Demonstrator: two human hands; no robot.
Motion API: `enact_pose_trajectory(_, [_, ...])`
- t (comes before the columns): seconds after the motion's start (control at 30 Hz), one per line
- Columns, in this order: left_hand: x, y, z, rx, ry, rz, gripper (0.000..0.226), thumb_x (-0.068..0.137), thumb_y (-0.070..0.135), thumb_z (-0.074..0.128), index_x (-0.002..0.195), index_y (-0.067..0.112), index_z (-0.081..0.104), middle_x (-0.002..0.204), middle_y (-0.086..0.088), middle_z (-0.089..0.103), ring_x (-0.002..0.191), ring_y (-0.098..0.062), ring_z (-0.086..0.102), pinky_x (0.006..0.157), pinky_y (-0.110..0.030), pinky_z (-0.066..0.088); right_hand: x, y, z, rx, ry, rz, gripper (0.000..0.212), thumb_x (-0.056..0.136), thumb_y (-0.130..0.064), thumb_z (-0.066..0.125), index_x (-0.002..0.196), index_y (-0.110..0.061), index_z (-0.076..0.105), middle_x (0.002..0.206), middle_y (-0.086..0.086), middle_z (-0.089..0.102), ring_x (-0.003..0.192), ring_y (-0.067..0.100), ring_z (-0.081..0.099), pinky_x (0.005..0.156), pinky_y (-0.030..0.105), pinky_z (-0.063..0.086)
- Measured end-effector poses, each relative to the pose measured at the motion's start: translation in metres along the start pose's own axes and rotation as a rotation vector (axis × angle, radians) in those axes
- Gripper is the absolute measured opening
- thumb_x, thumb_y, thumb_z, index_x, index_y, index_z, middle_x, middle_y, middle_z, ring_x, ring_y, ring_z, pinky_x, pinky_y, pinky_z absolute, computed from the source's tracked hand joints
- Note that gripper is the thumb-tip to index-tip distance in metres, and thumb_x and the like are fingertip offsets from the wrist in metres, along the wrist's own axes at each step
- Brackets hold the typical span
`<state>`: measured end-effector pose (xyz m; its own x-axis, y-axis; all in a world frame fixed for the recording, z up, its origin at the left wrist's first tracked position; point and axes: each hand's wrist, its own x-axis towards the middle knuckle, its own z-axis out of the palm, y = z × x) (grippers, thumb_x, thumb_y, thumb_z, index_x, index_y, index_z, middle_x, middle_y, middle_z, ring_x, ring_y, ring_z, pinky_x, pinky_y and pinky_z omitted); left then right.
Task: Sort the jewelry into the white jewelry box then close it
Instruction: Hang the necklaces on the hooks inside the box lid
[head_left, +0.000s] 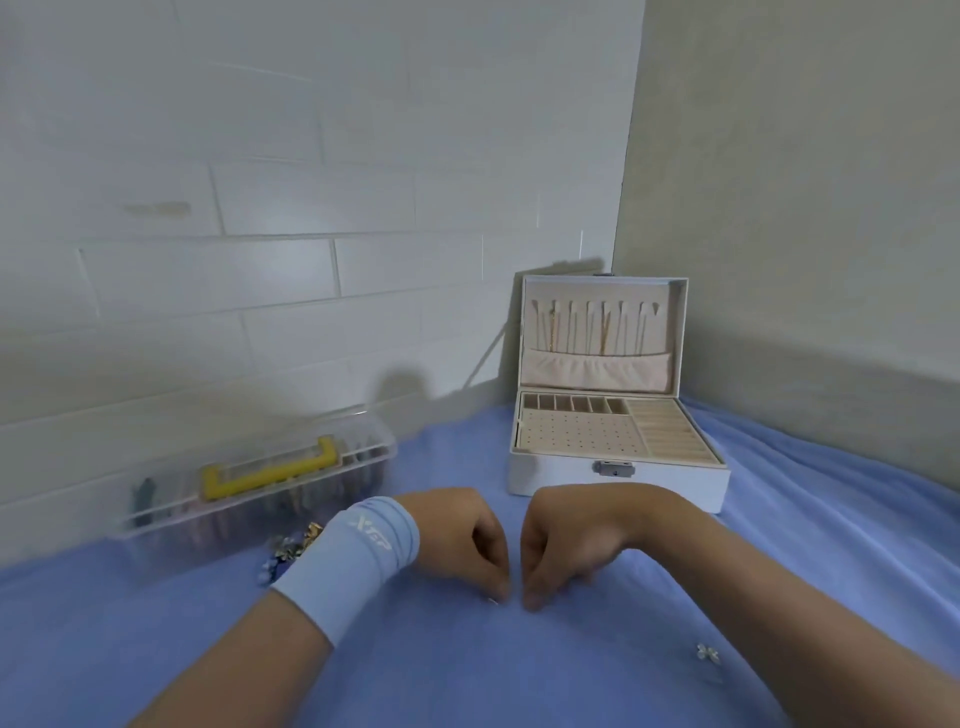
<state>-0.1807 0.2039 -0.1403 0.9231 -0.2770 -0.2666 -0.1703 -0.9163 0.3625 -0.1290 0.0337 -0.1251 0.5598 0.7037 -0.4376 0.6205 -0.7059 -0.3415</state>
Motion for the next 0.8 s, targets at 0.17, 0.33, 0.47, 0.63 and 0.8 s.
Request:
enact_pose_trajectory(0.17, [0.003, 0.004, 0.000, 0.027, -0.053, 0.041, 0.004, 0.084, 0.030, 0.075, 0.088, 0.029, 0.076, 0.069, 0.023, 0.063, 0.067, 0.005, 0.055, 0.076, -0.015, 0.046, -0.001, 0.005, -0.003, 0.085, -0.024, -0.041, 0.013, 0.088, -0.025, 0.069, 0.075, -0.021, 0.068, 0.072, -0.003, 0.065, 0.062, 0.014, 0.057, 0.062, 0.025, 0.044])
enact_pose_trajectory(0.33, [-0.002, -0.004, -0.004, -0.682, 0.066, 0.018, 0.015, 0.097, 0.012, 0.056, 0.085, 0.017, 0.063, 0.088, -0.005, 0.070, 0.079, -0.016, 0.065, 0.073, -0.028, 0.051, -0.003, 0.017, -0.011, 0.441, -0.021, -0.161, 0.013, 0.094, -0.014, 0.056, 0.085, -0.017, 0.064, 0.086, 0.005, 0.070, 0.076, 0.021, 0.066, 0.075, 0.032, 0.052])
enact_pose_trajectory(0.47, [-0.002, -0.006, -0.004, -1.209, 0.083, 0.073, 0.022, 0.102, 0.011, 0.048, 0.082, 0.009, 0.057, 0.072, -0.008, 0.063, 0.077, -0.025, 0.066, 0.072, -0.029, 0.055, -0.004, 0.031, -0.022, 0.796, 0.042, -0.286, 0.020, 0.101, -0.009, 0.053, 0.086, -0.008, 0.065, 0.079, 0.012, 0.065, 0.074, 0.028, 0.064, 0.083, 0.040, 0.055])
enact_pose_trajectory(0.63, [0.001, 0.000, -0.008, -1.291, 0.097, 0.133, 0.024, 0.104, 0.018, 0.045, 0.080, 0.016, 0.043, 0.057, 0.003, 0.035, 0.055, -0.016, 0.049, 0.058, -0.025, 0.044, -0.007, 0.033, -0.030, 1.067, -0.017, -0.360, 0.016, 0.093, -0.016, 0.044, 0.080, -0.018, 0.054, 0.063, -0.001, 0.035, 0.052, 0.015, 0.028, 0.054, 0.027, 0.040])
enact_pose_trajectory(0.8, [-0.004, 0.007, -0.019, -1.074, 0.147, 0.139, 0.015, 0.101, 0.017, 0.052, 0.087, 0.014, 0.056, 0.059, 0.004, 0.031, 0.045, -0.009, 0.027, 0.044, -0.020, 0.014, -0.020, 0.034, -0.046, 1.014, 0.047, -0.364, 0.015, 0.083, -0.028, 0.058, 0.074, -0.020, 0.050, 0.059, -0.004, 0.023, 0.046, 0.011, 0.012, 0.042, 0.022, 0.010])
